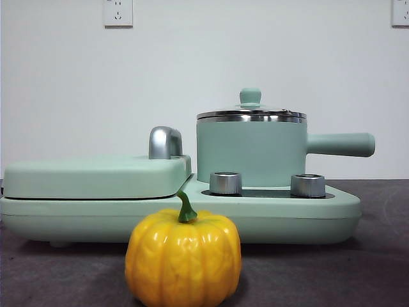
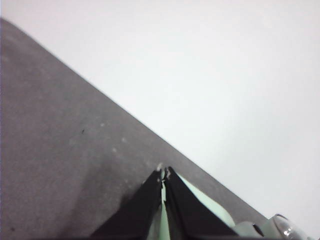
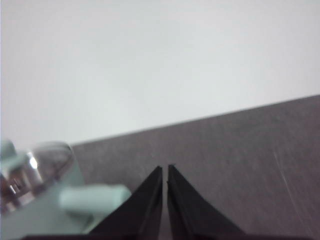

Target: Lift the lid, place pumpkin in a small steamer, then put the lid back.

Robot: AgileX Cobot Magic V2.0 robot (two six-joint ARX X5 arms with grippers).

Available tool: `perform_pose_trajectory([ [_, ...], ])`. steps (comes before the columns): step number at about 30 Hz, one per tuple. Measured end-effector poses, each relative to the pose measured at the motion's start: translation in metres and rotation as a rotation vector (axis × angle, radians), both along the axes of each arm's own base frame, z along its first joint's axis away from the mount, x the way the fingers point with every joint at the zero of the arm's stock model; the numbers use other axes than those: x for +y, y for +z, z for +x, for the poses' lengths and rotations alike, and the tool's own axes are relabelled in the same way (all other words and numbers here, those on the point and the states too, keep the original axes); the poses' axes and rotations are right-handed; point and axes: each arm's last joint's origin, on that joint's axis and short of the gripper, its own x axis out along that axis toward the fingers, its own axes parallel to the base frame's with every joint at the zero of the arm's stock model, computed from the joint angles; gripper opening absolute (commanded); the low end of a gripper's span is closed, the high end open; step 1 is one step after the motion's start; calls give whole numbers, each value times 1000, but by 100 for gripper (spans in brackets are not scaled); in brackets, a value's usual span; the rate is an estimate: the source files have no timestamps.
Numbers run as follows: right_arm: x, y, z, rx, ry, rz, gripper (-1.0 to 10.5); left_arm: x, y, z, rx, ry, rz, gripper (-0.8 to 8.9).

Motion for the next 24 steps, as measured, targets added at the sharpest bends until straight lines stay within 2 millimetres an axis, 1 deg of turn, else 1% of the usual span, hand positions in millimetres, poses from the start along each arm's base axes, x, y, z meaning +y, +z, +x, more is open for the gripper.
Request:
perform_pose_trajectory([
  [1,0,5,-1,-14,1,8,14,0,2,-1,-2,0,0,10],
  [4,0,25,-8,-59,3,21,14,0,17,-5,-31,2,15,10],
  [9,0,53,-16,-59,11,20,14,0,59,-18,-106,21,130,10],
  [16,0,92,-26,-63,25,-5,14,0,110,-33,-103,50,323,10],
  [20,1,111,-28,-26,53,-42,14,0,134,-36,-82,54,381,10],
  [24,2,131,-24,-1,95,-96,14,0,151,-31,-31,46,398,10],
])
